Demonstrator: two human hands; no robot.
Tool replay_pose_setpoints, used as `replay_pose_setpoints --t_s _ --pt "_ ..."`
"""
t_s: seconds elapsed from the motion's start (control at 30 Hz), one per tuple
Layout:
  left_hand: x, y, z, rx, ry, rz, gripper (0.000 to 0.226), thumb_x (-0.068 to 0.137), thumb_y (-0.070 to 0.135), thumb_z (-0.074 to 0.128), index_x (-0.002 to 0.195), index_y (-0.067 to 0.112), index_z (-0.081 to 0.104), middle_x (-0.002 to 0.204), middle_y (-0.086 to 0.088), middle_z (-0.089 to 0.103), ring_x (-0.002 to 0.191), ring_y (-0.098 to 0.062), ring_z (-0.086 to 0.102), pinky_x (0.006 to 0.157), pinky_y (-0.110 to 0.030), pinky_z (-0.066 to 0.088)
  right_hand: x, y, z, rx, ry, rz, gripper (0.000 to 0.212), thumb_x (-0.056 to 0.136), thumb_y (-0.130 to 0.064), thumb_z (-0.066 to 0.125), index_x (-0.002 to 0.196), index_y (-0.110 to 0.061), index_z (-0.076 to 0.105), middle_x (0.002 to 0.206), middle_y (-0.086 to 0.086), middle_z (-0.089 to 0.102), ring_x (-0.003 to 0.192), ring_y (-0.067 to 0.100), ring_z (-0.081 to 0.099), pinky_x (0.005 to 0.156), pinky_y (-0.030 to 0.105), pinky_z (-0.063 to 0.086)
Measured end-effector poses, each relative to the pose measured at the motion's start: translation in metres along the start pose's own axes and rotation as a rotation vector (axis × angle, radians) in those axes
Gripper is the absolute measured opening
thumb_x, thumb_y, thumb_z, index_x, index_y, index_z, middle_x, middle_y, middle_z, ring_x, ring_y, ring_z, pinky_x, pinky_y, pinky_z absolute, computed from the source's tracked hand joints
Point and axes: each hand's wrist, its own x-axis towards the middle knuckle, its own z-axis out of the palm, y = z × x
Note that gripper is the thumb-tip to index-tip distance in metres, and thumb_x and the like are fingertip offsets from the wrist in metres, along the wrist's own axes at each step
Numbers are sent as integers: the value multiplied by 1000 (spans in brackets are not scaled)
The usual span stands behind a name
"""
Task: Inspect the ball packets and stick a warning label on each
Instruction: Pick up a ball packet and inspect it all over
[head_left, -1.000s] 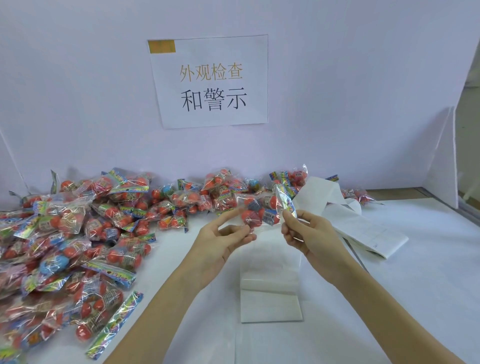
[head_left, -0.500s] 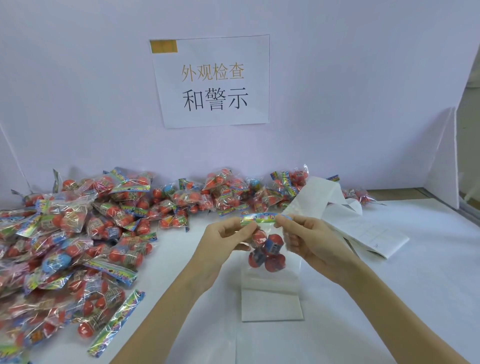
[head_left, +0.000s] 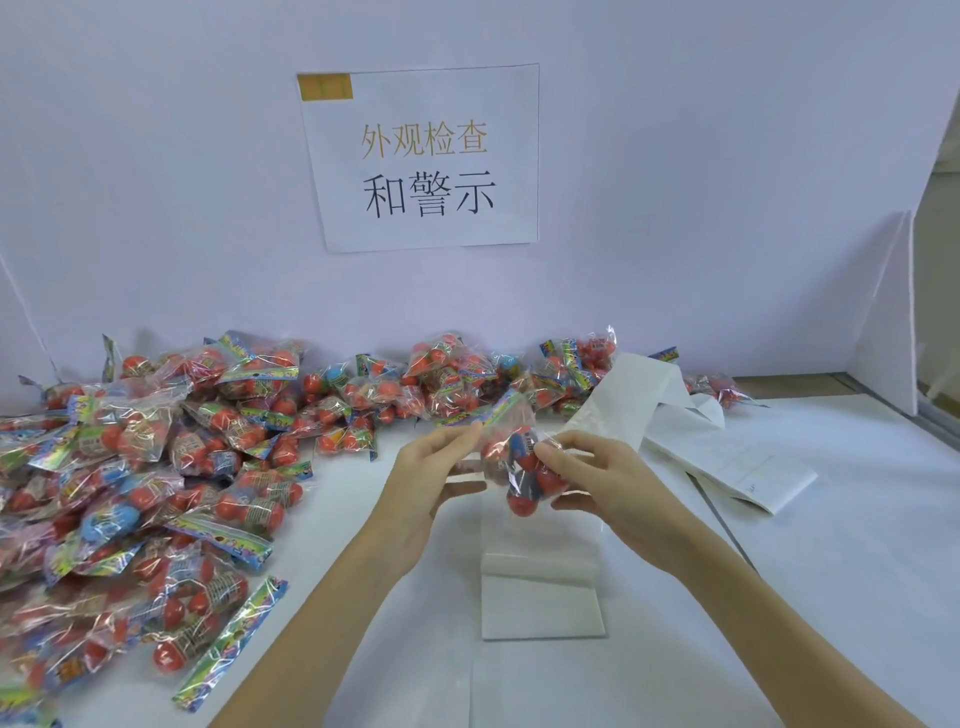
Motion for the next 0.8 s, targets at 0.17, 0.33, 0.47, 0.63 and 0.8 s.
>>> replay_pose_setpoints --t_s 0.17,0.33,0.47,0.63,0.8 --pt "-4 -2 4 33 15 1 35 87 40 75 101 8 81 100 -15 78 73 -16 66 65 -23 55 -2 -3 4 -117 7 -28 46 80 -58 73 96 -15 78 96 15 77 81 18 68 78 35 56" --pt "1 -4 4 15 106 27 14 88 36 77 86 23 83 88 1 75 81 -12 65 79 -27 52 -2 -3 5 -3 55 -60 36 87 -50 68 104 -21 84 102 8 81 97 27 75 86 32 62" --pt "2 -8 5 24 217 114 26 83 43 79 92 18 81 84 -6 73 72 -20 60 68 -34 53 -3 -4 9 147 4 -8 38 93 -47 63 114 -21 82 112 12 78 102 27 74 82 23 59" --pt "4 -10 -1 -47 340 164 31 90 42 75 89 11 72 77 -8 60 64 -16 55 53 -27 47 -4 -3 8 181 -162 104 44 98 -44 67 130 -14 69 117 15 77 108 33 75 87 32 62" --pt "7 -10 -8 -109 367 151 38 90 40 75 99 3 72 96 -4 59 79 -23 51 57 -24 50 -3 3 8 132 -132 82 28 99 -21 69 124 -8 64 103 22 78 89 29 76 78 27 60"
